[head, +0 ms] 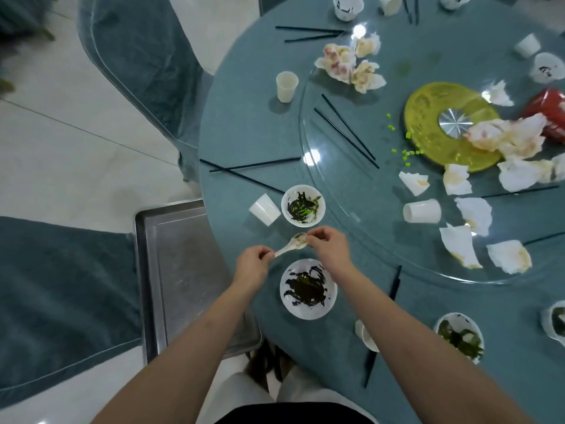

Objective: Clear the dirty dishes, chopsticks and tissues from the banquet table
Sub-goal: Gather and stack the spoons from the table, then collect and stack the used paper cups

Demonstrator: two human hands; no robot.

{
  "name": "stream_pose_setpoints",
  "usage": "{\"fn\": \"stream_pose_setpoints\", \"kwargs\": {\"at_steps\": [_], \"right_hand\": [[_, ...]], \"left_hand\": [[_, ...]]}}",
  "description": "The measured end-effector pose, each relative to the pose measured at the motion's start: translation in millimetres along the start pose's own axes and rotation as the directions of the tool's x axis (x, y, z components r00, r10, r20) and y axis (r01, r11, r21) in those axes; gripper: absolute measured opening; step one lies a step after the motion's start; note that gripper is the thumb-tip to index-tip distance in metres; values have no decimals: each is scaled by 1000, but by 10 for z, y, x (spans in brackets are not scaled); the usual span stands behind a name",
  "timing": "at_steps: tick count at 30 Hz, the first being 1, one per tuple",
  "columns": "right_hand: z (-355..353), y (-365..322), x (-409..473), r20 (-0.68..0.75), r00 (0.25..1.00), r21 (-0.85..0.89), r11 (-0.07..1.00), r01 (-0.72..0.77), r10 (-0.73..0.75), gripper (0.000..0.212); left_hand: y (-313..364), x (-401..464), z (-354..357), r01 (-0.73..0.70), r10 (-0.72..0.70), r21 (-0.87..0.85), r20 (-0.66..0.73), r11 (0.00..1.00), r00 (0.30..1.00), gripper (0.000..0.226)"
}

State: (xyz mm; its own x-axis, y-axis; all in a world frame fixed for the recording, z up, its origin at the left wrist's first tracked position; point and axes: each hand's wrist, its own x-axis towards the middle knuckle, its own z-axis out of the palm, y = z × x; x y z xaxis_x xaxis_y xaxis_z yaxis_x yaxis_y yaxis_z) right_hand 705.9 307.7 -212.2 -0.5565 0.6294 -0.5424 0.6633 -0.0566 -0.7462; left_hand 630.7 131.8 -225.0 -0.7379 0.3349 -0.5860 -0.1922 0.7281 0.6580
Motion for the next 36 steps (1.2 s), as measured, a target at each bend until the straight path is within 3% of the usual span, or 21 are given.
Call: {"fn": "stream_pose_setpoints", "kwargs": {"at_steps": [9,22,29,32,36], "right_hand": [[84,158,162,21,999,-142,989,-45,48,4],[34,188,105,-4,998,-53,996,-70,70,5],[-22,102,-25,-80,996,-37,999,32,-35,7],[-8,12,-83,-79,993,-7,996,87,-87,7],[36,-54,-139,-72,994,36,995,88,-85,8]], "left_hand": [[-164,228,124,32,-31,92,-14,995,999,13],[-148,201,79,51,-50,38,-25,998,998,8],[-114,195,12,87,-89,-41,-54,995,995,9],[-26,262,-20,120,-135,-152,-93,981,987,19],[89,489,-38,180,-249,-407,-123,895,961,61]]}}
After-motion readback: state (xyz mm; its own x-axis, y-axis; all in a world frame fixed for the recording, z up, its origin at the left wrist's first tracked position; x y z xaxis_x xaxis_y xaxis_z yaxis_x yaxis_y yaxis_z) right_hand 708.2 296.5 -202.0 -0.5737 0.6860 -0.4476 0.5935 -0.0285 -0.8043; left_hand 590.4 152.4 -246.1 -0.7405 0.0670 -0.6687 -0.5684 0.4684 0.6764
